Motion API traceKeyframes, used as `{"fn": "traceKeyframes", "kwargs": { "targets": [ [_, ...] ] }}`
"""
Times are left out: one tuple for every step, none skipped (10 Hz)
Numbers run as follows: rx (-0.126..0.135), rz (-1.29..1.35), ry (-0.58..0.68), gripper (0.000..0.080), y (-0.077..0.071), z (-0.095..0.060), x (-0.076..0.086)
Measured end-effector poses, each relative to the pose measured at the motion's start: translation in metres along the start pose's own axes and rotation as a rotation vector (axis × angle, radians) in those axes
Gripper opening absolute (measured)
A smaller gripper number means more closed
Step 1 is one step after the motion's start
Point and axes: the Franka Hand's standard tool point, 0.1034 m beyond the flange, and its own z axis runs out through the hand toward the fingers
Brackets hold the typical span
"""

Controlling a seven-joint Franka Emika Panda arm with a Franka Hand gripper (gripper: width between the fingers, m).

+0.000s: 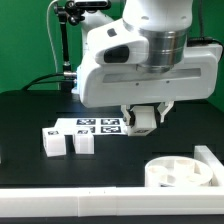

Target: Assemble stool

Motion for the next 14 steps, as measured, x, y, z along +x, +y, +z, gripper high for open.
{"fn": "traceKeyframes", "kwargs": {
  "targets": [
    [-0.003, -0.004, 0.044, 0.0327, 0.0, -0.006, 0.002],
    [-0.009, -0.005, 0.124, 0.0327, -0.001, -0.019, 0.013],
    [0.0, 0.01, 0.18, 0.0327, -0.001, -0.027, 0.019],
    [-0.004, 0.015, 0.25, 0.0327, 0.001, -0.031, 0.028],
    [-0.019, 0.013, 0.333, 0.0327, 0.003, -0.028, 0.03],
    [-0.026, 0.014, 0.375, 0.0327, 0.004, -0.026, 0.029],
    [-0.044, 0.012, 0.47, 0.0327, 0.007, -0.029, 0.034],
    [-0.055, 0.013, 0.533, 0.0327, 0.008, -0.028, 0.033],
    [-0.04, 0.028, 0.545, 0.0327, 0.006, -0.033, 0.035],
    [-0.011, 0.047, 0.556, 0.0327, 0.002, -0.042, 0.042],
    [0.018, 0.063, 0.57, 0.0327, -0.003, -0.045, 0.05],
    [0.034, 0.074, 0.615, 0.0327, -0.006, -0.041, 0.058],
    [0.04, 0.073, 0.606, 0.0327, -0.007, -0.037, 0.057],
    [0.04, 0.073, 0.606, 0.0327, -0.007, -0.037, 0.058]
  ]
}}
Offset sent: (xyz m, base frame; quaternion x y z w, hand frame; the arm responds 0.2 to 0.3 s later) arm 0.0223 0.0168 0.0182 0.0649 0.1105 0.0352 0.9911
